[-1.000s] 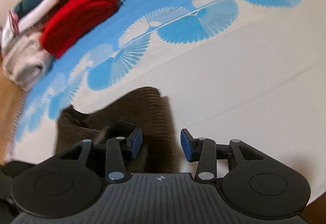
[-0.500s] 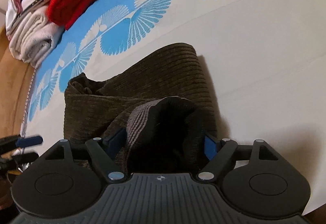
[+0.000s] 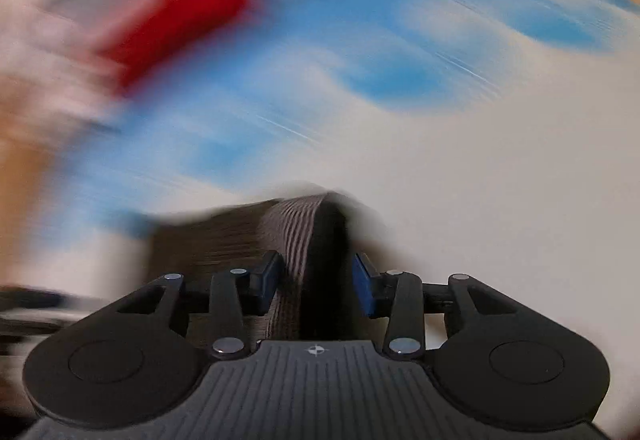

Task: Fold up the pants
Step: 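Grasp the waistband with the right tool and fold it over the bundle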

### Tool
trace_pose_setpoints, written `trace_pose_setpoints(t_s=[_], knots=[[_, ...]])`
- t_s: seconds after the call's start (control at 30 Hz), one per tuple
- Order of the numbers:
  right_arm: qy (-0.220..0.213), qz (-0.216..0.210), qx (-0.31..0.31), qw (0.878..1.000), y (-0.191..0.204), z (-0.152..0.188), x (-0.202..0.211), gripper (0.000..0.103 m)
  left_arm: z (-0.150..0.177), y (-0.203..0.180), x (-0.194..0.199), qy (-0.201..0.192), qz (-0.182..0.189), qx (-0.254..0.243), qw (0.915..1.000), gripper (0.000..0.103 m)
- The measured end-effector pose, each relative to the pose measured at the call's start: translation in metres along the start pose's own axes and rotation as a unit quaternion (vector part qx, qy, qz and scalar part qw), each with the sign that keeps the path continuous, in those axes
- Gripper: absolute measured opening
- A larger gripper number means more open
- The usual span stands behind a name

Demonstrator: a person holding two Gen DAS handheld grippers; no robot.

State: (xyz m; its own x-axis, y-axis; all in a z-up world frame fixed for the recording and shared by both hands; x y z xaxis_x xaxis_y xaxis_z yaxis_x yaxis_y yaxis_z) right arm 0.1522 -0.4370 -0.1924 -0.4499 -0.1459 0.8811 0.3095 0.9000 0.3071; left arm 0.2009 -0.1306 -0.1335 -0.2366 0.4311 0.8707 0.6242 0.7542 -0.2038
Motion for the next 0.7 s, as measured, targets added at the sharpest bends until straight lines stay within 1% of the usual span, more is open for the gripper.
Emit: trace_pose_setpoints(t_s=[0.03, 0.07, 0.13, 0.17, 0.2, 0.23, 0.27, 0.3, 0.33, 0.37, 0.4, 0.43, 0.47, 0.5, 0.53, 0.6, 0.63, 0.67, 0.7], knots=[[0.000, 0.039, -0.005, 0.999, -0.010, -0.001, -0.002, 0.041, -0.001, -0.003, -0.002, 0.003, 0.001, -0.008, 1.0000, 0.058], [-0.019, 0.029, -0.011, 0.999, -0.013, -0.005, 0.005, 0.041, -0.003, -0.006, -0.003, 0.005, 0.002, -0.017, 0.9998, 0.057], [-0.079, -0.041, -0.020, 0.996, -0.011, -0.013, 0.032, 0.041, -0.003, -0.012, -0.004, 0.011, 0.011, -0.036, 0.9992, 0.056], [-0.099, -0.076, -0.010, 0.992, -0.006, -0.014, 0.042, 0.041, -0.001, -0.015, -0.004, 0.017, 0.021, -0.045, 0.9986, 0.055], [-0.107, -0.110, 0.003, 0.988, 0.002, -0.012, 0.049, 0.041, 0.003, -0.019, -0.005, 0.026, 0.030, -0.055, 0.9977, 0.052], [-0.097, -0.150, 0.024, 0.984, 0.012, -0.008, 0.051, 0.041, 0.008, -0.022, -0.011, 0.044, 0.037, -0.072, 0.9958, 0.050], [-0.079, -0.180, 0.044, 0.980, 0.019, -0.002, 0.049, 0.041, 0.017, -0.027, -0.016, 0.064, 0.038, -0.088, 0.9933, 0.048], [-0.054, -0.206, 0.075, 0.974, 0.032, 0.005, 0.045, 0.041, 0.027, -0.031, -0.027, 0.091, 0.032, -0.107, 0.9895, 0.048], [-0.035, -0.213, 0.110, 0.970, 0.042, 0.013, 0.041, 0.041, 0.035, -0.034, -0.038, 0.109, 0.015, -0.131, 0.9852, 0.049], [-0.014, -0.201, 0.146, 0.969, 0.051, 0.022, 0.034, 0.041, 0.043, -0.038, -0.047, 0.122, -0.006, -0.154, 0.9805, 0.049], [0.017, -0.173, 0.174, 0.969, 0.055, 0.031, 0.023, 0.041, 0.046, -0.041, -0.051, 0.124, -0.015, -0.167, 0.9781, 0.049], [0.071, -0.130, 0.195, 0.969, 0.051, 0.045, 0.003, 0.036, 0.044, -0.042, -0.050, 0.121, -0.010, -0.168, 0.9783, 0.049], [0.098, -0.102, 0.208, 0.968, 0.044, 0.054, -0.009, 0.030, 0.039, -0.041, -0.048, 0.123, -0.008, -0.162, 0.9792, 0.049], [0.089, -0.091, 0.224, 0.966, 0.044, 0.055, -0.008, 0.029, 0.034, -0.038, -0.046, 0.119, -0.012, -0.153, 0.9809, 0.049], [0.082, -0.095, 0.228, 0.966, 0.045, 0.053, -0.004, 0.029, 0.026, -0.032, -0.042, 0.101, -0.022, -0.140, 0.9848, 0.049], [0.085, -0.102, 0.208, 0.969, 0.041, 0.053, -0.003, 0.027, 0.004, -0.018, -0.031, 0.048, -0.031, -0.094, 0.9939, 0.049], [0.083, -0.104, 0.207, 0.969, 0.036, 0.053, -0.002, 0.027, -0.007, -0.010, -0.026, 0.023, -0.032, -0.067, 0.9970, 0.048], [0.081, -0.105, 0.211, 0.969, 0.034, 0.055, -0.002, 0.027, -0.017, -0.004, -0.022, 0.000, -0.035, -0.043, 0.9984, 0.044], [0.080, -0.104, 0.216, 0.968, 0.036, 0.054, -0.002, 0.027, -0.025, 0.002, -0.020, -0.019, -0.038, -0.023, 0.9988, 0.035]])
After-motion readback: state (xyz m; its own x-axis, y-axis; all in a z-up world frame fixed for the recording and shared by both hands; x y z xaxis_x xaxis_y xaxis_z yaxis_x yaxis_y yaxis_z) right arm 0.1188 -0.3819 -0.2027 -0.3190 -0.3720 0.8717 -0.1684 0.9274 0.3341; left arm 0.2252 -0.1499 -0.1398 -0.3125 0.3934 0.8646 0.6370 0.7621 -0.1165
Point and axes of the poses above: each gripper's, at about its wrist camera, not at the fingertips, and x roughly against the way its jaws point, y to its left, z to its underside, the point moved 5 cm from there along -x, roughly the way its jaws point, and after that the axes turned 6 degrees about y, right-handed, at the moved point
